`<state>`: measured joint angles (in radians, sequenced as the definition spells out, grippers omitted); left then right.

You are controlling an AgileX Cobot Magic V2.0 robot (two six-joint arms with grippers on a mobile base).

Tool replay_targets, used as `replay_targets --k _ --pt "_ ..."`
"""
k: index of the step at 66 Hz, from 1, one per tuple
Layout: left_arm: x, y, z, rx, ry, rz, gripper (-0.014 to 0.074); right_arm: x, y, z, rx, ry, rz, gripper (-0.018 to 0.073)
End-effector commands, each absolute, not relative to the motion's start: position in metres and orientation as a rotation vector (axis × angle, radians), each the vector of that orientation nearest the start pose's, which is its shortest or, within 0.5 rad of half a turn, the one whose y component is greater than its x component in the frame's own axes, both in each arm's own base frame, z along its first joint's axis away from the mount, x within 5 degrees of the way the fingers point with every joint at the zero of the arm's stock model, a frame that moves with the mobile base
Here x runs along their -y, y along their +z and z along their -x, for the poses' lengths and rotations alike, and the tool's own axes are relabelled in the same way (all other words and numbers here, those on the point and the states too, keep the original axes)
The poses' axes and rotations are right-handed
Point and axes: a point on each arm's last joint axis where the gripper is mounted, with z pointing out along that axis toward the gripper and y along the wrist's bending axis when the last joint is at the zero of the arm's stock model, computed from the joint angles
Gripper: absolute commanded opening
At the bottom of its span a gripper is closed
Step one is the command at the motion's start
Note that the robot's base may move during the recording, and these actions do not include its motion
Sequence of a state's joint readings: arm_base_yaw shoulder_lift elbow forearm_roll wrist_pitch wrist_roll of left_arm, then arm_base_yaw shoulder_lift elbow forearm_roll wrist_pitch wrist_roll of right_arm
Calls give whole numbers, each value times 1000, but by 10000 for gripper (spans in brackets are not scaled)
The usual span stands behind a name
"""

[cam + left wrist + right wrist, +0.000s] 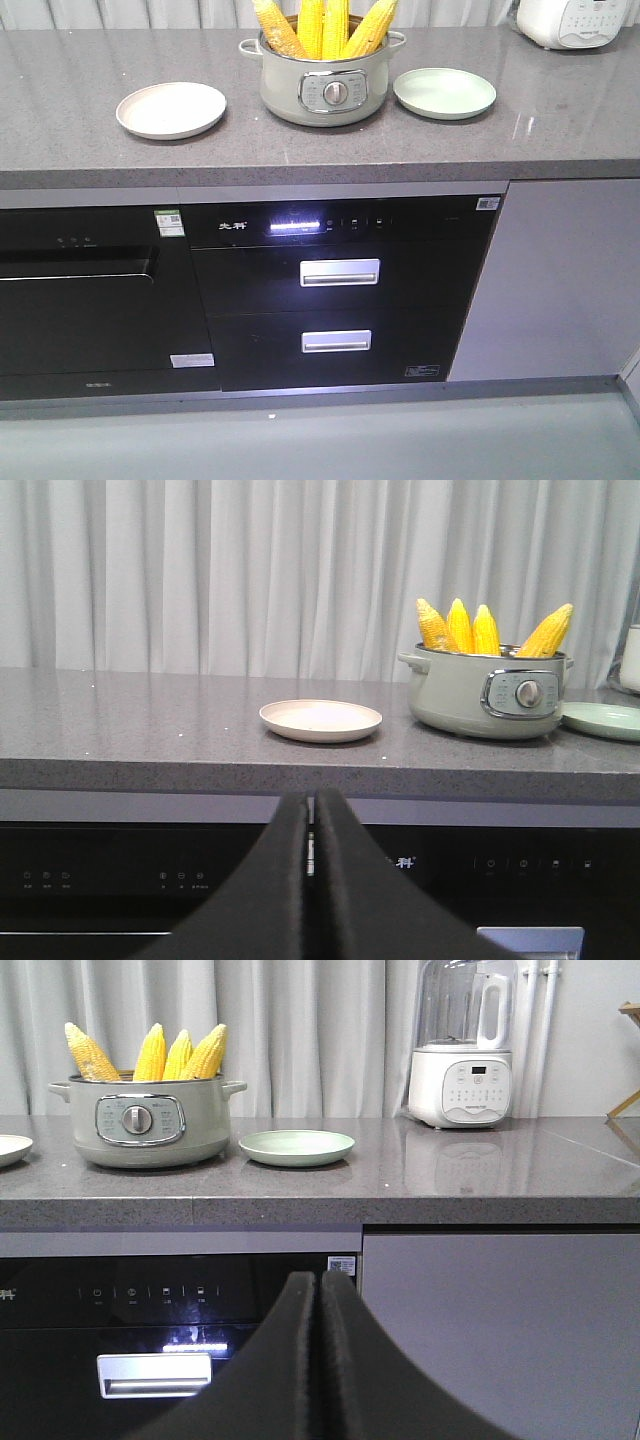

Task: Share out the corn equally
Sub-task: 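Continue driving forward until the counter edge is close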

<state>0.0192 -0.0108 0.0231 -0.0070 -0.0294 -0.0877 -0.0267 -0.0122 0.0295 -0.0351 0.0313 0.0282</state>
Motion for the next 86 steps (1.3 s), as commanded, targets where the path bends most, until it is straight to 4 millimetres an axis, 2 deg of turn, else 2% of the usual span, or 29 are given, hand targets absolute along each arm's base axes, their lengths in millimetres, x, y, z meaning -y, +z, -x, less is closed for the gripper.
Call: replay_targets --k 1,86 --pt "-1 212 -54 -1384 -72 87 -7 1 204 -56 -1467 -34 -7 -5" --pt "-1 212 -54 -1384 -72 87 -7 1 204 -56 -1467 -34 -7 -5"
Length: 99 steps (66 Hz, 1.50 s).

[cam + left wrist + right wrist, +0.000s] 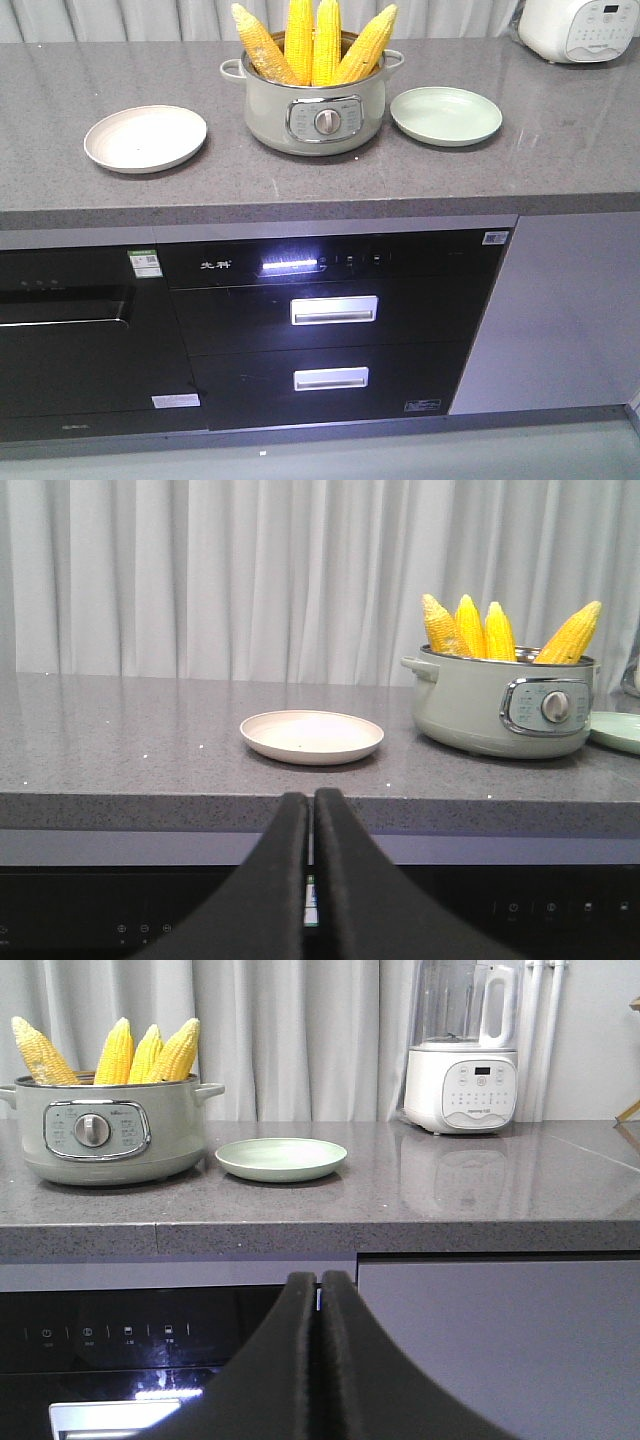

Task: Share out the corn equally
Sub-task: 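Continue driving forward until the counter edge is close, then stop the base in front of the pot and plates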

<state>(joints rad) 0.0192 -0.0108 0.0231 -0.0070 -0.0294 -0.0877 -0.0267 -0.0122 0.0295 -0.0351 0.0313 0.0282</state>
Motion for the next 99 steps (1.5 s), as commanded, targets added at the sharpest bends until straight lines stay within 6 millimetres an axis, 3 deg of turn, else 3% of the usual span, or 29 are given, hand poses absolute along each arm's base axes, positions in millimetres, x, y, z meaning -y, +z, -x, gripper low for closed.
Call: replay_targets --k 1,99 --pt "-1 212 -54 -1384 -72 87 -7 1 204 -56 -1467 -34 -7 -5" --pt "-1 212 -54 -1384 -72 87 -7 1 204 -56 -1467 -34 -7 -5"
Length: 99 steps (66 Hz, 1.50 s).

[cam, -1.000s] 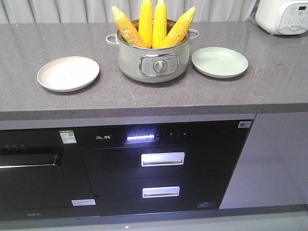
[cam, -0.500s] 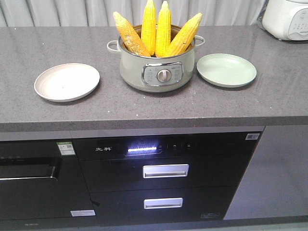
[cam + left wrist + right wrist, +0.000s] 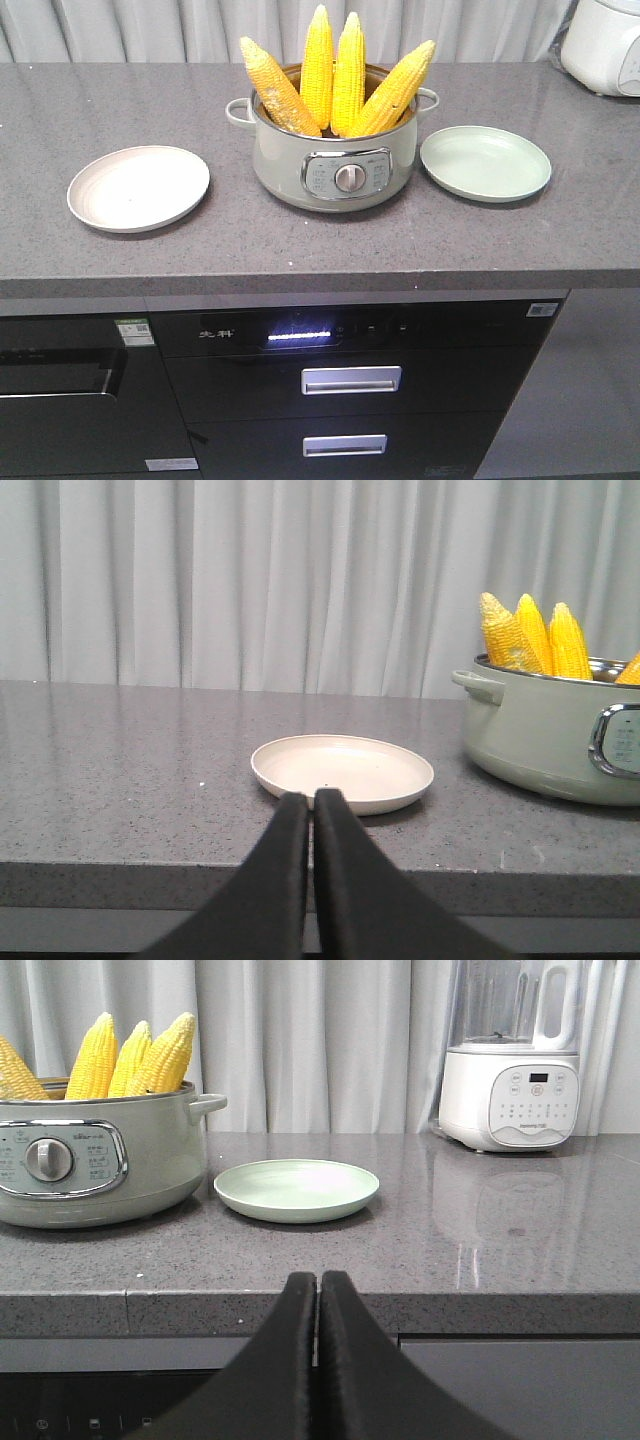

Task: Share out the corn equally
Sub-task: 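Stop the base in front of the pot and plates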

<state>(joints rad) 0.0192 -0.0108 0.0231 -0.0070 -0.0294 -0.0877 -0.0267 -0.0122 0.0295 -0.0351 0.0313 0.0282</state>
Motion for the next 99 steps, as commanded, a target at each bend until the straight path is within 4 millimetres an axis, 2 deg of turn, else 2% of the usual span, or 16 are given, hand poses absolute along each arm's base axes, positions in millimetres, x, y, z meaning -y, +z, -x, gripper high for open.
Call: replay_targets --k 1,99 --pt "-1 212 -54 -1384 -72 87 -7 1 204 -56 -1467 -34 -7 -5" --pt "-1 212 -54 -1384 -72 87 -7 1 204 -56 -1467 -34 -7 -5"
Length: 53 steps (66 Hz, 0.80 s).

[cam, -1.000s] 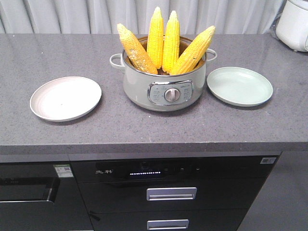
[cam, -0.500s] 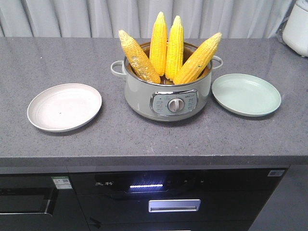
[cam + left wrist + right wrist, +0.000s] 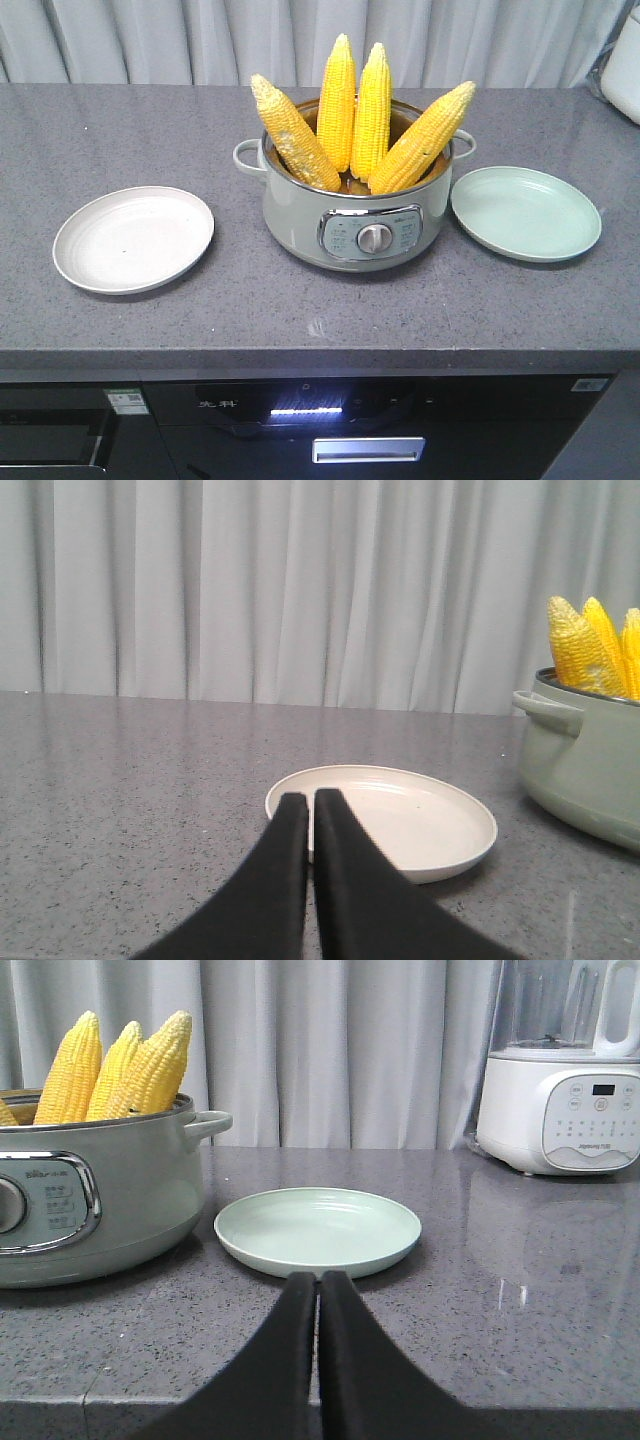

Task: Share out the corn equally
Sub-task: 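Stop the base in front of the pot and plates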

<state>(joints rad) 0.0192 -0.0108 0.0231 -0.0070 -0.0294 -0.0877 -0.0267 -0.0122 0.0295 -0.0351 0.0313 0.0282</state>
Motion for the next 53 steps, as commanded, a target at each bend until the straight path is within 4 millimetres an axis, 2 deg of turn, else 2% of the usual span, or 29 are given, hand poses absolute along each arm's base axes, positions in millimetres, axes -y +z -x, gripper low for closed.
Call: replay_targets --k 1,53 --pt "-1 212 -54 -1384 -72 87 -7 1 204 -56 -1467 -34 -7 -5" --pt "-1 212 -54 -1384 -72 87 -7 1 204 -56 -1467 -33 -8 -5"
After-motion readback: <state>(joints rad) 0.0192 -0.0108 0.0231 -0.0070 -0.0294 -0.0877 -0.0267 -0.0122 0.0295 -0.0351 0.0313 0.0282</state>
